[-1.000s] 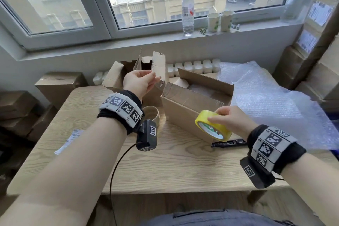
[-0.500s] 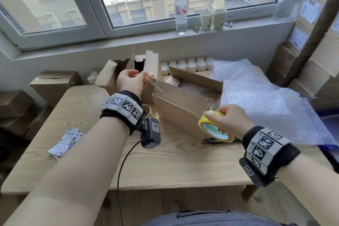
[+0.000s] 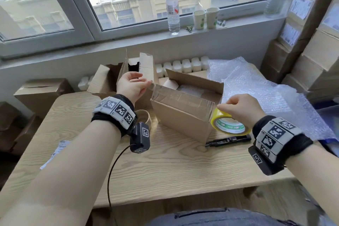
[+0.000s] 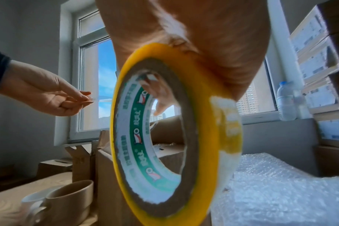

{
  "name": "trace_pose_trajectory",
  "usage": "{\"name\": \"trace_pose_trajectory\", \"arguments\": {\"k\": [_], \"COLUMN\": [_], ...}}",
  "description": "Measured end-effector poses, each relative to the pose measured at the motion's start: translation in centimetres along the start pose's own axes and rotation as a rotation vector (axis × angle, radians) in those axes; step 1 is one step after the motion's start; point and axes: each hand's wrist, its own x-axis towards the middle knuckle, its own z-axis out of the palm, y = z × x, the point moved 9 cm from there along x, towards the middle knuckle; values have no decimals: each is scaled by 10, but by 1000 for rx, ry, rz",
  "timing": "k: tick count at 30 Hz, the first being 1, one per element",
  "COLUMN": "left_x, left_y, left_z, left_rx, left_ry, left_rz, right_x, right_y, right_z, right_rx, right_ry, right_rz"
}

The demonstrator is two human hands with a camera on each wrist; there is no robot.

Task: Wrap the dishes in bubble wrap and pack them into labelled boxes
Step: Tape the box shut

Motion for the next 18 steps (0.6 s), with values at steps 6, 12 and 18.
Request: {"name": "trace_pose_trajectory", "arguments": {"k": [6,12,18], "left_x": [45,80,105], "left_y": [-18,-54,-69], "left_z": [-1,-4,-2], "left_rx": [86,89,82], "left_ry": [-48,-58,-111], "left_rz": [11,-36,-60], "right_x": [2,8,7], "right_y": [-9,-17,-16], "right_z": [7,-5,6], "right_rx": [-187,-426,-626], "right_ry": [-5,203,186], "right_rz": [80,120,211]}}
